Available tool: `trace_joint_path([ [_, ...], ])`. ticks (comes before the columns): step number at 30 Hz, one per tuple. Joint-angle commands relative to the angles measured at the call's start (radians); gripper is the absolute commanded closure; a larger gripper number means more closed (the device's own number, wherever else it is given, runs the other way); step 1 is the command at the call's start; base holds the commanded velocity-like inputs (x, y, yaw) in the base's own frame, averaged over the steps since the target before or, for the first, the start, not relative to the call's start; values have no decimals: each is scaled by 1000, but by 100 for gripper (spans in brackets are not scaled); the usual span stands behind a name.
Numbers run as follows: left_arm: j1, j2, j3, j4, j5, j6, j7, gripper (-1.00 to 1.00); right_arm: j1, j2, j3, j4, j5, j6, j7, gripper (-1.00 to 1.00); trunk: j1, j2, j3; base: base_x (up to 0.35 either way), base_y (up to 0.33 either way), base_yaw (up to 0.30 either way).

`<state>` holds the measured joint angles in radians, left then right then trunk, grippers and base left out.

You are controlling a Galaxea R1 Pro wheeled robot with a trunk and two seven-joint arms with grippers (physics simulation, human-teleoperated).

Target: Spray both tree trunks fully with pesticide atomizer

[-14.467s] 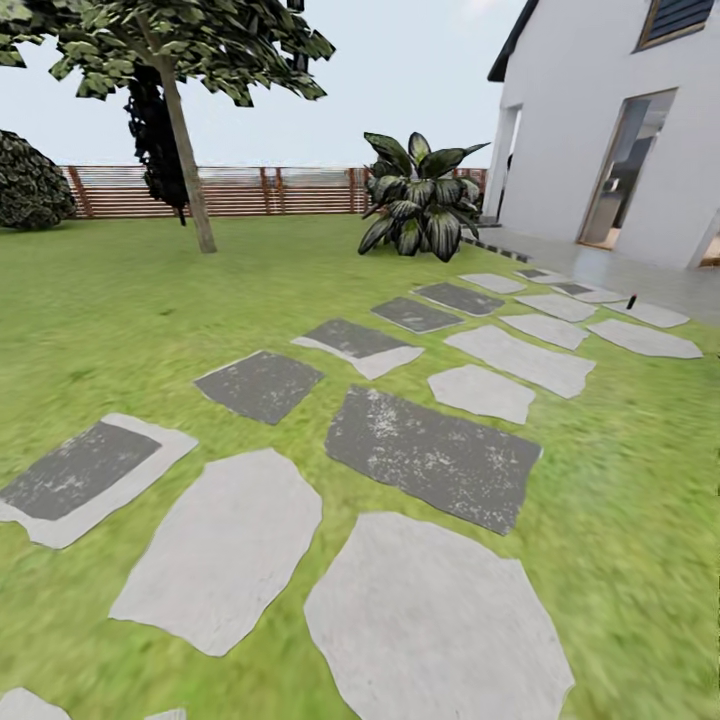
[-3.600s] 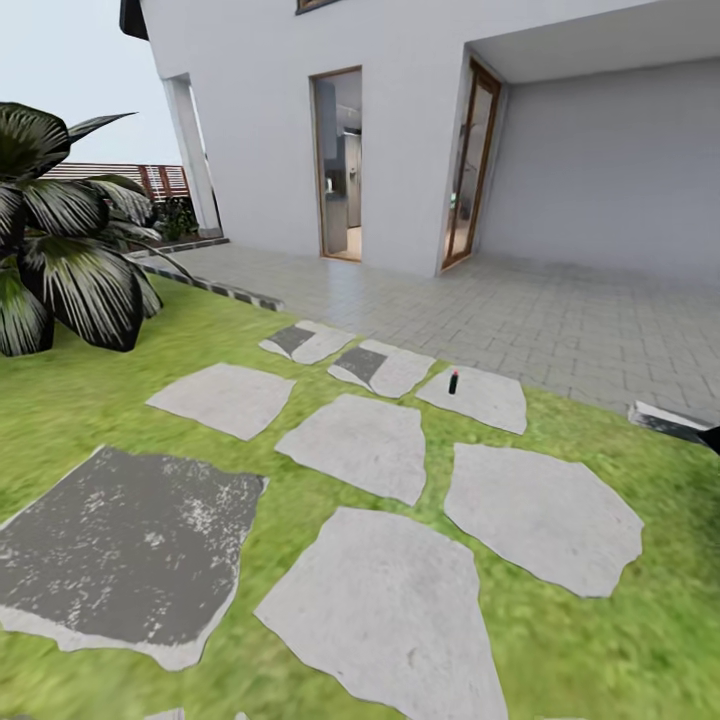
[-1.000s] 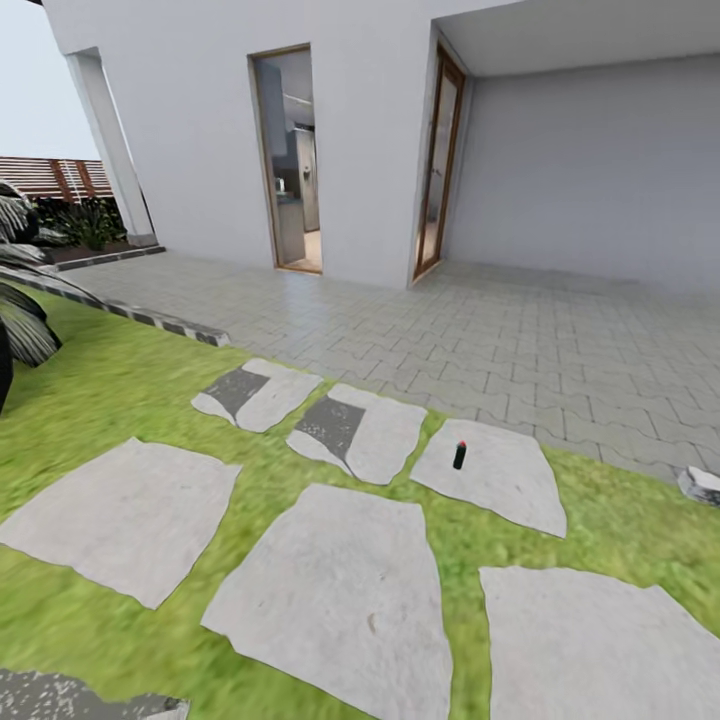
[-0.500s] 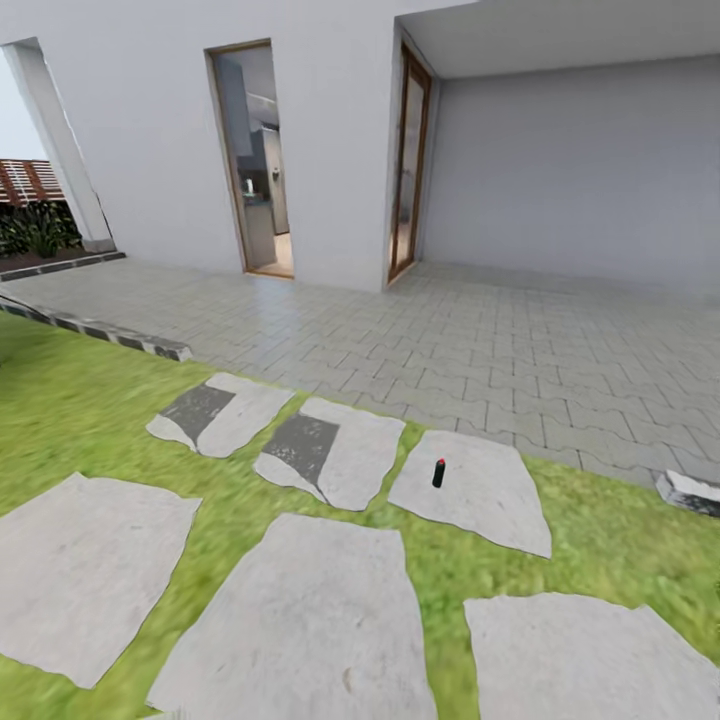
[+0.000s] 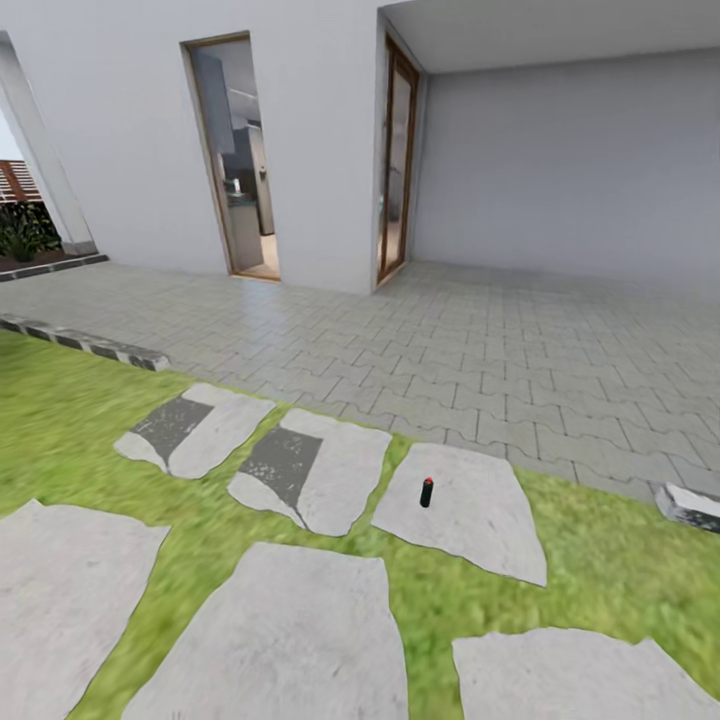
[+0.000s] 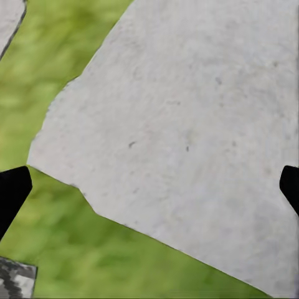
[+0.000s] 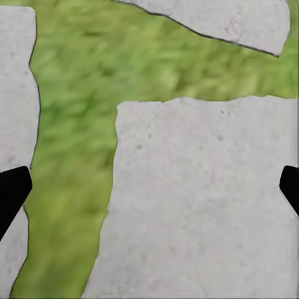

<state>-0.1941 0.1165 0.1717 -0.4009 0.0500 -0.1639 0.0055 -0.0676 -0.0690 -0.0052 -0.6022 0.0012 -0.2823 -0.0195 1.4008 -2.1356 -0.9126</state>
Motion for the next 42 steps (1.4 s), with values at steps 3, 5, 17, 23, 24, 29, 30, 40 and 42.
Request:
trace_joint_path([
  [3, 0, 0, 0, 1, 5, -3, 1, -100, 0, 0, 1, 1, 0, -3, -2, -100, 0, 0, -1, 286, -144, -1],
  [5, -1, 0, 0, 1, 5, -3, 1, -100, -1, 1, 1, 0, 0, -3, -2, -100, 0, 0, -1, 286, -144, 0],
  [17, -1, 0, 0, 1, 6, -3, 1, -100, 0, 1, 1, -1, 0, -3, -2, -100, 0, 0, -1, 283, -153, 0],
  [23, -1, 1, 2, 1, 11, -2, 1, -100, -1, 1, 1, -1, 0, -3, -2, -100, 0, 0, -1, 277, -148, 0],
  [24, -1, 1, 2, 1, 11, -2, 1, -100, -1, 1, 1, -1, 0, -3, -2, -100, 0, 0, -1, 262, 24, 0],
  [29, -1, 2, 2, 1, 13, -2, 1, -100, -1, 1, 1, -1, 0, -3, -2, -100, 0, 0, -1, 263, 139, 0],
  [30, -1, 2, 2, 1, 13, -3, 1, -100, -1, 1, 1, -1, 0, -3, -2, -100, 0, 0, -1, 264, 186, 0],
  [40, -1, 2, 2, 1, 13, -2, 1, -100, -1, 1, 1, -1, 0, -3, -2, -100, 0, 0, -1, 258, 210, 0],
  [42, -1, 2, 2, 1, 13, -2, 1, -100, 0, 0, 1, -1, 0, -3, -2, -100, 0, 0, -1, 234, 236, 0],
])
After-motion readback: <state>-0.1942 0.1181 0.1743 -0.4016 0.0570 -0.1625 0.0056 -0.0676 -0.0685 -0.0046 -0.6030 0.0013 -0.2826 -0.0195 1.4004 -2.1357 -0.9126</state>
